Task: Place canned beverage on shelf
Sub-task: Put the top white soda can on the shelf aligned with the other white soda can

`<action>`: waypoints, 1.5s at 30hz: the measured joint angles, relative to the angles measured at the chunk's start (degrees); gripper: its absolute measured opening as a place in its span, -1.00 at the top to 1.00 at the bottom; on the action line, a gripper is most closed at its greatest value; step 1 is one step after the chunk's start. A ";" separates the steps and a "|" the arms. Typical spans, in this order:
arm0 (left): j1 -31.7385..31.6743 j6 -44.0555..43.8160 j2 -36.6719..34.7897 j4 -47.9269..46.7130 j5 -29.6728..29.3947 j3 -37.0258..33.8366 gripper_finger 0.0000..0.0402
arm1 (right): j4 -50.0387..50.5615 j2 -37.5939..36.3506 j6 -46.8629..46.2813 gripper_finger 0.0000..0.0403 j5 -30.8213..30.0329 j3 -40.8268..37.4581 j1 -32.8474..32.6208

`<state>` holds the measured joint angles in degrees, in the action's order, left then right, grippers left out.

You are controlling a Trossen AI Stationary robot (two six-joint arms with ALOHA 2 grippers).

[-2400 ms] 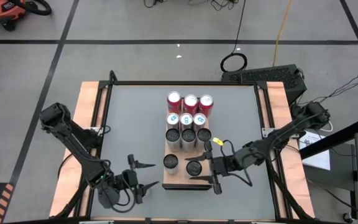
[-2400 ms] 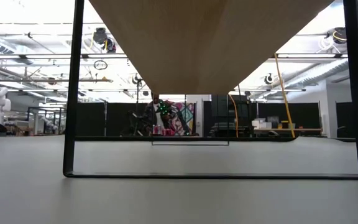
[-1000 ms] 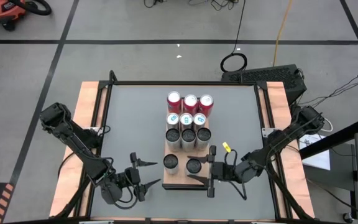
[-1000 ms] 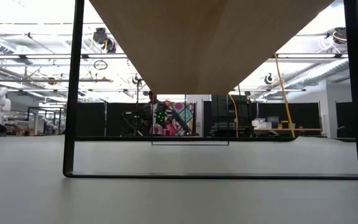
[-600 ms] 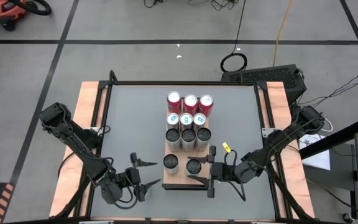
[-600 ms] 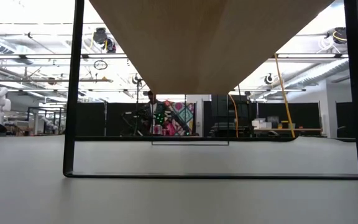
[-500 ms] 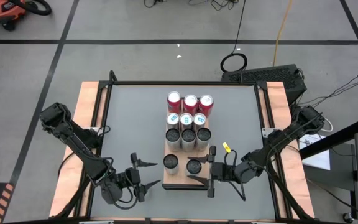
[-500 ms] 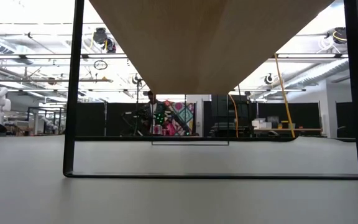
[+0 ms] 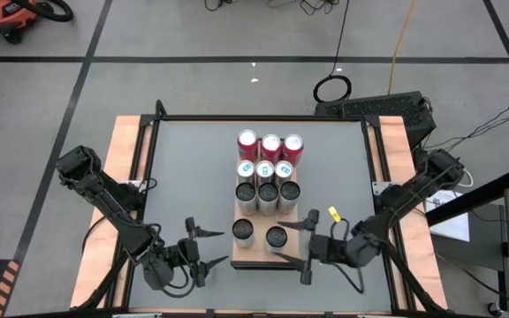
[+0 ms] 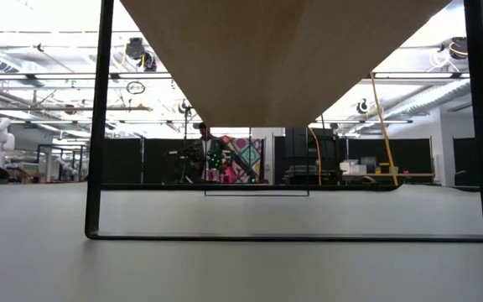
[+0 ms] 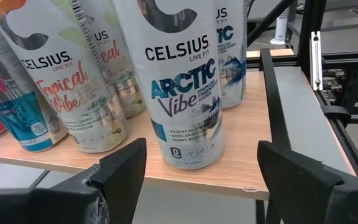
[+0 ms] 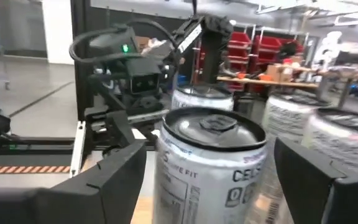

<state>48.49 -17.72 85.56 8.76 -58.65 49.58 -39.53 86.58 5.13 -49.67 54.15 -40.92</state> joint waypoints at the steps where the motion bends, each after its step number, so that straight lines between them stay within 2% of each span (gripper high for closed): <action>1: 0.01 0.01 0.00 0.09 0.00 0.00 -0.48 | -0.06 -0.39 0.55 -0.44 -1.38 0.00 -0.94; 6: 0.00 0.02 0.00 0.17 0.00 0.00 -0.48 | 1.63 -1.73 1.55 -0.44 -3.26 0.02 -5.18; 10: 0.00 -0.02 0.00 0.27 0.00 0.00 -0.48 | 9.16 -1.79 -4.23 -0.40 -3.13 0.07 -6.54; 14: -0.11 0.02 0.00 0.70 -0.01 0.00 -0.48 | 18.18 -1.78 -13.01 -0.26 -3.06 0.07 -6.49; 18: -0.15 0.02 0.00 1.24 -0.02 0.00 -0.48 | 21.44 -1.78 -16.60 -0.10 -5.15 0.06 -6.48; 32: -1.43 0.03 0.02 1.28 0.05 0.00 -0.48 | 24.63 0.55 -20.11 0.43 -5.76 0.00 -4.23; 37: -2.40 0.04 0.02 1.28 1.24 0.00 -0.48 | 24.74 0.90 -20.42 0.50 -5.77 0.00 -2.95; 45: -2.67 0.26 0.02 1.26 1.42 0.00 -0.48 | 24.87 0.90 -20.42 0.50 -5.75 0.00 -1.47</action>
<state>45.82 -17.45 85.58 10.02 -57.23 49.58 -14.66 87.48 -15.29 -55.42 54.15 -42.39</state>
